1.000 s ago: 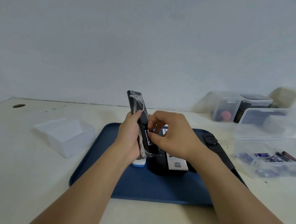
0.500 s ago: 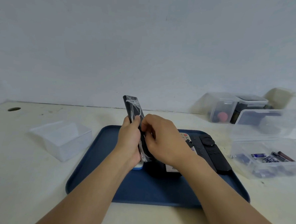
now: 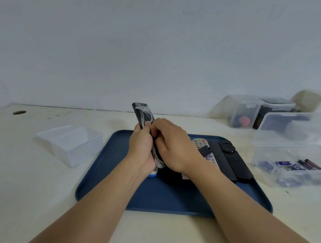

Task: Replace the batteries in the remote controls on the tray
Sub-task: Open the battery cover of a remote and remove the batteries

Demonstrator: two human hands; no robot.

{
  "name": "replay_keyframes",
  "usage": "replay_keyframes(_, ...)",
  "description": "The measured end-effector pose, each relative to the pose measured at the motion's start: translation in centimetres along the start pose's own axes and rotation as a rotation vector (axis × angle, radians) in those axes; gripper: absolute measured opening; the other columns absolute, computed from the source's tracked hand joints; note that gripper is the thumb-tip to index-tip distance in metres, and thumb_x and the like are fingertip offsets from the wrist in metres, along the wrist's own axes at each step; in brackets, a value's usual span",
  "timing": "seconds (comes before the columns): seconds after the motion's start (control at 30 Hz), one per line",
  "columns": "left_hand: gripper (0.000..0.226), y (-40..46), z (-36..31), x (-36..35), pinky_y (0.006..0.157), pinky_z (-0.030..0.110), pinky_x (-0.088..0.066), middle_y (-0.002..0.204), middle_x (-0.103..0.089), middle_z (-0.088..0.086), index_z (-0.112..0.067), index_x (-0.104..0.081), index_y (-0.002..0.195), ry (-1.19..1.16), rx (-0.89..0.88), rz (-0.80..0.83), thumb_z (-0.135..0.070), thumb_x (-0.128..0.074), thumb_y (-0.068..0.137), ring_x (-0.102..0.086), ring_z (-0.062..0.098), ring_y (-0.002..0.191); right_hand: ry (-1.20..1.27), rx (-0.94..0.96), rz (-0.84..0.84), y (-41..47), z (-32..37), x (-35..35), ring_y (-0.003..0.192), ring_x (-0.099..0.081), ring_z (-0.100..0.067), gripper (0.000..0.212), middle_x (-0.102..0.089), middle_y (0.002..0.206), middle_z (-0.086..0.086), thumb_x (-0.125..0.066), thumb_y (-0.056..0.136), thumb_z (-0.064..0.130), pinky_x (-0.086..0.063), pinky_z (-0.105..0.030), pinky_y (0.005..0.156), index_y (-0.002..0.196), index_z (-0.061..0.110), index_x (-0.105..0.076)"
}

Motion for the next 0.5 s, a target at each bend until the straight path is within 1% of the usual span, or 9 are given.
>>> replay_keyframes(0.07, 0.019, -0.1, 0.0, 0.0, 0.067, 0.034, -0.056, 0.072, -0.066, 0.002, -0.017, -0.058, 0.089, -0.004, 0.002, -0.001, -0.016, -0.048, 0.106, -0.069, 0.017, 0.066, 0.02, 0.0, 0.0, 0.0, -0.1, -0.1, 0.074, -0.048, -0.02, 0.013, -0.054, 0.083, -0.001, -0.04, 0.079, 0.009, -0.044, -0.04, 0.067, 0.086, 0.011, -0.05)
replay_keyframes(0.13, 0.016, -0.1, 0.0, -0.1, 0.067, 0.034, -0.056, 0.078, -0.067, 0.004, -0.016, -0.059, 0.096, -0.003, 0.001, 0.007, -0.017, -0.047, 0.107, -0.07, 0.019, 0.071, 0.07, -0.032, -0.023, 0.1, -0.4, 0.0, 0.072, -0.048, -0.016, 0.014, -0.055, 0.079, 0.002, -0.041, 0.079, 0.005, -0.042, -0.034, 0.065, 0.086, 0.01, -0.052)
replay_keyframes(0.2, 0.017, -0.2, -0.3, -0.3, 0.07, 0.037, -0.057, 0.088, -0.068, 0.009, -0.014, -0.06, 0.107, 0.0, -0.003, 0.021, -0.021, -0.045, 0.108, -0.069, 0.024, 0.079, 0.198, -0.129, -0.066, 0.1, -1.5, 0.6, 0.065, -0.048, -0.007, 0.02, -0.056, 0.072, 0.008, -0.043, 0.083, -0.003, -0.039, -0.023, 0.061, 0.088, 0.01, -0.057)
replay_keyframes(0.23, 0.018, -0.2, -0.5, -0.3, 0.07, 0.039, -0.058, 0.089, -0.067, 0.01, -0.014, -0.061, 0.111, 0.003, -0.006, 0.03, -0.022, -0.044, 0.108, -0.068, 0.025, 0.079, 0.278, -0.187, -0.075, 0.2, -2.1, 0.9, 0.062, -0.048, -0.004, 0.024, -0.057, 0.07, 0.008, -0.043, 0.086, -0.007, -0.038, -0.019, 0.061, 0.089, 0.01, -0.059)
replay_keyframes(0.27, 0.019, -0.2, -0.7, -0.4, 0.067, 0.039, -0.058, 0.087, -0.066, 0.011, -0.014, -0.061, 0.113, 0.003, -0.007, 0.041, -0.022, -0.044, 0.108, -0.068, 0.025, 0.074, 0.361, -0.24, -0.074, 0.1, -2.6, 1.1, 0.062, -0.049, -0.004, 0.026, -0.06, 0.071, 0.006, -0.042, 0.088, -0.008, -0.039, -0.018, 0.06, 0.09, 0.01, -0.06)
replay_keyframes(0.33, 0.02, -0.4, -1.0, -0.7, 0.055, 0.04, -0.058, 0.079, -0.063, 0.012, -0.013, -0.059, 0.115, -0.005, 0.002, 0.071, -0.022, -0.042, 0.109, -0.065, 0.024, 0.059, 0.501, -0.3, -0.068, 0.0, -3.3, 1.5, 0.065, -0.053, -0.01, 0.029, -0.065, 0.075, -0.003, -0.038, 0.091, -0.01, -0.043, -0.024, 0.056, 0.094, 0.008, -0.061)
replay_keyframes(0.4, 0.022, -0.5, -1.3, -0.9, 0.05, 0.038, -0.056, 0.074, -0.062, 0.012, -0.012, -0.058, 0.119, -0.002, -0.007, 0.092, -0.022, -0.041, 0.11, -0.064, 0.023, 0.051, 0.574, -0.31, -0.072, -0.1, -3.5, 1.8, 0.066, -0.054, -0.016, 0.029, -0.066, 0.078, -0.008, -0.036, 0.093, -0.01, -0.045, -0.03, 0.053, 0.097, 0.006, -0.06)
replay_keyframes(0.47, 0.022, -0.5, -1.5, -1.0, 0.05, 0.037, -0.056, 0.07, -0.063, 0.01, -0.012, -0.058, 0.119, 0.019, -0.038, 0.097, -0.022, -0.041, 0.11, -0.064, 0.021, 0.051, 0.54, -0.284, -0.092, -0.2, -3.2, 2.0, 0.066, -0.054, -0.014, 0.028, -0.066, 0.079, -0.012, -0.038, 0.095, -0.007, -0.046, -0.032, 0.055, 0.096, 0.008, -0.061)
replay_keyframes(0.5, 0.021, -0.5, -1.6, -1.0, 0.052, 0.037, -0.057, 0.072, -0.064, 0.009, -0.012, -0.059, 0.118, 0.033, -0.058, 0.093, -0.022, -0.042, 0.109, -0.065, 0.021, 0.055, 0.472, -0.248, -0.098, -0.2, -2.9, 2.1, 0.065, -0.053, -0.011, 0.027, -0.066, 0.079, -0.01, -0.039, 0.096, -0.006, -0.046, -0.029, 0.056, 0.096, 0.009, -0.061)
Point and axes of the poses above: each hand's wrist, its own y-axis towards the middle knuckle, its own x-axis out of the back of the hand, z = x × y, the point moved 8 cm from there along y, towards the middle knuckle
